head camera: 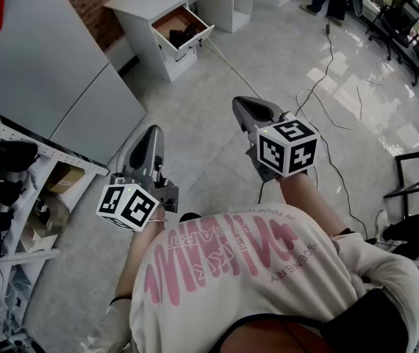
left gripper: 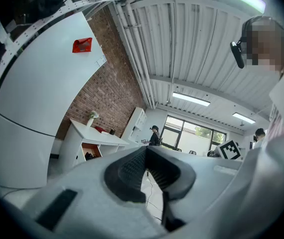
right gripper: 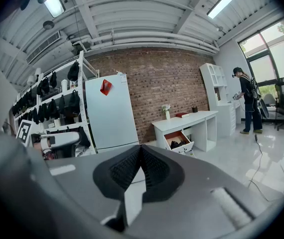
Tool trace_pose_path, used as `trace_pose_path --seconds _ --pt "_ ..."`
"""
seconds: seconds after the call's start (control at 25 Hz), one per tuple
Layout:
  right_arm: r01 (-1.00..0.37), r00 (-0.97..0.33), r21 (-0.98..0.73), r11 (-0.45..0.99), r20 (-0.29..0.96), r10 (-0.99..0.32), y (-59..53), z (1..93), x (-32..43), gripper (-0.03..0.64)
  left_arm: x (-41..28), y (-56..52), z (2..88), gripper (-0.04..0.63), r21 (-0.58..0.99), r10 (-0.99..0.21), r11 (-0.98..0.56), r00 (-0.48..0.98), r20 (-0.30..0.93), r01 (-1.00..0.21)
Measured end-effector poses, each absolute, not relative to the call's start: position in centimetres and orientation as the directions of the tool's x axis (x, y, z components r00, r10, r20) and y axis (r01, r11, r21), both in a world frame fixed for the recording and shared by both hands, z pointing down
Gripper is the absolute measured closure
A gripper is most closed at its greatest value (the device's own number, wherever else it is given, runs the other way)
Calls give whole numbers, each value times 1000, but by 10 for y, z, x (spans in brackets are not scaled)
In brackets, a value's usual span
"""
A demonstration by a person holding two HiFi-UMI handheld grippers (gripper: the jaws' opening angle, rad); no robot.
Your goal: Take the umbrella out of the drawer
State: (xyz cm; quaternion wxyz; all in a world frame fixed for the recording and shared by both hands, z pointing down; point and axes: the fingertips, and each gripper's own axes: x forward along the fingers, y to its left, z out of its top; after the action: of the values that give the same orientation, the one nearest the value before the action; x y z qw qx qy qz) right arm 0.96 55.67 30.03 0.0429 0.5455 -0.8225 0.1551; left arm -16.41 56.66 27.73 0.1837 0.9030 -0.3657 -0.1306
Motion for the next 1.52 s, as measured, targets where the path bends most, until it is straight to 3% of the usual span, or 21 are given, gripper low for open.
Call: trace_pose_path --seconds 0.64,1.0,1.52 --pt "-897 -392 -327 299 268 -880 525 326 24 606 -154 533 307 591 458 -699 -650 714 -46 -606" --pt "-902 -351 -371 220 335 -874 452 341 15 606 -156 445 310 591 477 -641 -681 767 -20 -556" --pt "-908 -303 -385 165 332 -893 322 329 -17 605 -189 310 289 591 450 -589 -725 808 -12 -522"
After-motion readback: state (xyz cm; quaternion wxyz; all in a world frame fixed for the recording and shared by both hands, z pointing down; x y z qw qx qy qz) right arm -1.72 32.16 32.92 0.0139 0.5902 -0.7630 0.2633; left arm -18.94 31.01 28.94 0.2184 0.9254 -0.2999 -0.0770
